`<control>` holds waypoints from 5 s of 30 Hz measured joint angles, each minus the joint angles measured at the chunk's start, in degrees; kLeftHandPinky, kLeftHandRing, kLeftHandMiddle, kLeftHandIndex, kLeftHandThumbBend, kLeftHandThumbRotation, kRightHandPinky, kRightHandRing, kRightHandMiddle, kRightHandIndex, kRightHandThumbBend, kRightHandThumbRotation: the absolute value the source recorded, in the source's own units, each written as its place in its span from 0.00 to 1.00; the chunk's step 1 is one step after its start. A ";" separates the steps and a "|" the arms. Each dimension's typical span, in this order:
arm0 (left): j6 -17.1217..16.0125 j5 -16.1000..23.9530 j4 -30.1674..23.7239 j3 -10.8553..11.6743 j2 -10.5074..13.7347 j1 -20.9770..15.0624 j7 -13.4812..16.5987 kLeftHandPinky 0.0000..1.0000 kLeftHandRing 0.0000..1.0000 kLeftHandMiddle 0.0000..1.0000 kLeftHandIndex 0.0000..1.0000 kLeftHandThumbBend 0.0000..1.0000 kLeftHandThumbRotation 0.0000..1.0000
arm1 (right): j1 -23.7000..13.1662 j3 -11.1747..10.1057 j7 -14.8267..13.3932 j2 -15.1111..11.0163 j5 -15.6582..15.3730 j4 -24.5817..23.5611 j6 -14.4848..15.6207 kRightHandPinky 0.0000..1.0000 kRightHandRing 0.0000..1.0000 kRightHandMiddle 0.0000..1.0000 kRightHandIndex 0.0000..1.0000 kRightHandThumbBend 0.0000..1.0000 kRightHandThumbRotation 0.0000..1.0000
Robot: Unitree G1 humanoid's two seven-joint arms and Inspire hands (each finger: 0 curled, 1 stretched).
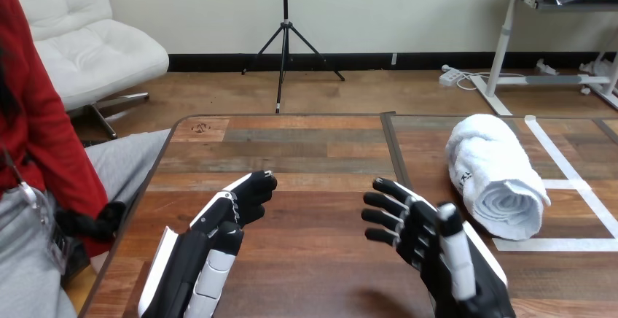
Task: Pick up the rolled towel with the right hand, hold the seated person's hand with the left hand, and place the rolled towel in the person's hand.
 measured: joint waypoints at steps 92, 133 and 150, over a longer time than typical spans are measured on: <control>-0.01 0.12 0.65 -0.12 -0.07 0.06 0.01 0.85 0.86 0.83 0.80 0.79 1.00 | -61.30 0.77 -21.93 -15.90 -25.78 65.93 -2.22 0.76 0.85 0.88 0.89 0.99 0.83; -2.43 0.08 1.42 0.63 -0.49 -2.36 0.40 0.80 0.83 0.81 0.78 0.79 1.00 | -70.83 1.62 -30.91 -17.98 -29.22 70.80 6.20 0.82 0.95 0.98 0.99 1.00 0.57; -2.40 0.00 1.42 1.03 -0.55 -2.32 0.32 0.79 0.83 0.81 0.78 0.80 1.00 | -70.30 5.25 -31.37 -18.33 -33.04 73.78 11.78 0.96 1.00 1.00 1.00 1.00 0.53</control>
